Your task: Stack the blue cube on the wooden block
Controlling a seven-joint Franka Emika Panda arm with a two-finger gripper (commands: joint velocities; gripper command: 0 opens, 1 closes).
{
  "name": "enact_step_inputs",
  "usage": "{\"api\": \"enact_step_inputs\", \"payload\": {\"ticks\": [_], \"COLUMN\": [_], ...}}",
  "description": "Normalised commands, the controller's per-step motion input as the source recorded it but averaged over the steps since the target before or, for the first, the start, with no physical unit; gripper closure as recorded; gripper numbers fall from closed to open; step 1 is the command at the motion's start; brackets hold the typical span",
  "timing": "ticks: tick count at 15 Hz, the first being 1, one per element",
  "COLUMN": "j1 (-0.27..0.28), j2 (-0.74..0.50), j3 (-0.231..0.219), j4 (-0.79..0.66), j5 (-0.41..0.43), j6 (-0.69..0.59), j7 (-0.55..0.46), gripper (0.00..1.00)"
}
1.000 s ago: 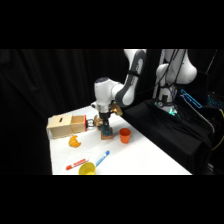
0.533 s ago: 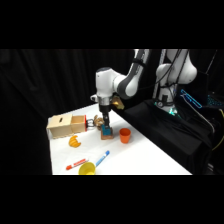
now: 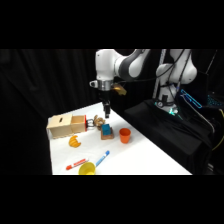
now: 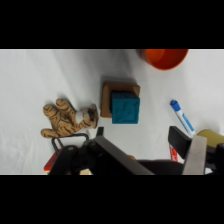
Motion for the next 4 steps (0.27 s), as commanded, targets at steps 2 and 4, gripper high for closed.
{"api": "enact_step_inputs", "payload": {"ticks": [2, 4], "j1": [-0.041, -0.031], "j2": [-0.22, -0.14], "j3": [-0.029, -0.024], "j4": [0.12, 0.17], "j5": [0.035, 0.017], "j6": [-0.34, -0.32], "j7": [-0.25, -0.19], "gripper": [0.00, 0.00]}}
